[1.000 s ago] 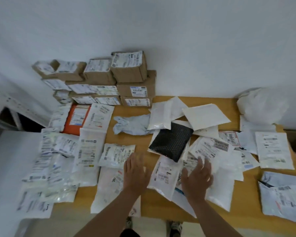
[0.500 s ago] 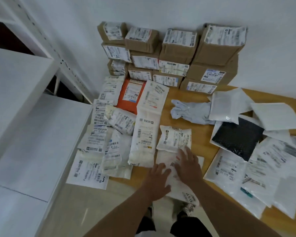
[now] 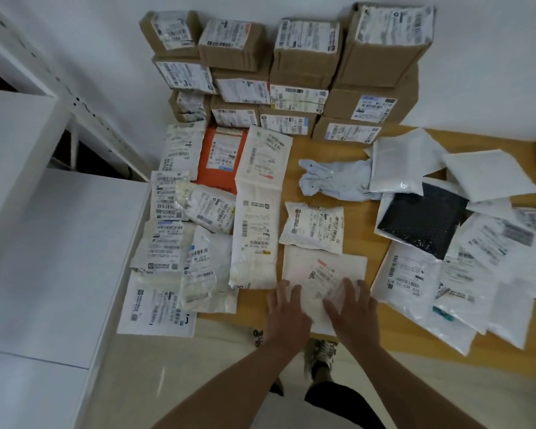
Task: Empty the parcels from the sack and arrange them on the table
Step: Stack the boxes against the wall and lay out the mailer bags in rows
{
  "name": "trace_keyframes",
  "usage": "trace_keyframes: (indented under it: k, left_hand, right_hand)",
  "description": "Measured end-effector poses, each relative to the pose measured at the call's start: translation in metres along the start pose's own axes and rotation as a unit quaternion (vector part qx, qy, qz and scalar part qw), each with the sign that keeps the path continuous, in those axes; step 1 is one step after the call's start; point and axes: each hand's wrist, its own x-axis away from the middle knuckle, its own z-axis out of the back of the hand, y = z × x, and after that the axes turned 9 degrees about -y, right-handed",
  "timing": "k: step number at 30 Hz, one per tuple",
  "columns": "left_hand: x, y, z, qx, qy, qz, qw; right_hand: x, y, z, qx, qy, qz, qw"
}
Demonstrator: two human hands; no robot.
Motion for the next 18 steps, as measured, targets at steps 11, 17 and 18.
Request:
trace_keyframes:
  k: [11, 17, 18]
  left_hand:
    - [0.010, -0.026, -0.003, -0.009, 0.085, -0.055, 0.995]
    - [0.011, -0.029, 0.000, -0.009, 0.111, -0.058, 0.992]
    - [0.011, -0.030, 0.000, -0.005, 0.110, -0.057, 0.992]
  right_hand:
    - [0.003, -0.018, -0.004, -0.036, -0.005, -0.008, 0.999]
    - [0.002, -0.030, -0.007, -0.041, -0.002, -0.001, 0.999]
    - [0.002, -0.030, -0.008, -0.042, -0.003, 0.000, 0.999]
